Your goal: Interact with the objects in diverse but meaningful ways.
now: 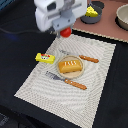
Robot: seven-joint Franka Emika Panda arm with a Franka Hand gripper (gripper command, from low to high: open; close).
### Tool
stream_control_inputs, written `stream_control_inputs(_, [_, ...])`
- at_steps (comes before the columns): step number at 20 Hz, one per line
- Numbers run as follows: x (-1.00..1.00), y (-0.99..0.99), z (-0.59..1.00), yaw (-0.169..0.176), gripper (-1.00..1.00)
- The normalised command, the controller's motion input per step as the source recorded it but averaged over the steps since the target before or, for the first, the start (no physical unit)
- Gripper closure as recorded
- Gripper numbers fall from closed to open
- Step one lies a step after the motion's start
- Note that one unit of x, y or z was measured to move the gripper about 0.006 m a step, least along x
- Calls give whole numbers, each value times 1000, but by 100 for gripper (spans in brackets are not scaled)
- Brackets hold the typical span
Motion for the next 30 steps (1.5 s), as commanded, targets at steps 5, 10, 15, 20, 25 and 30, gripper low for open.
stream_control_inputs(5, [-173, 729, 313, 0, 100])
stream_control_inputs(10, [-175, 734, 134, 2, 100])
stream_control_inputs(15, [-177, 717, 76, 3, 100])
stream_control_inputs(20, [-142, 661, 30, 0, 100])
stream_control_inputs(25, [-91, 475, -21, 6, 100])
stream_control_inputs(30, [-107, 234, -171, 5, 100])
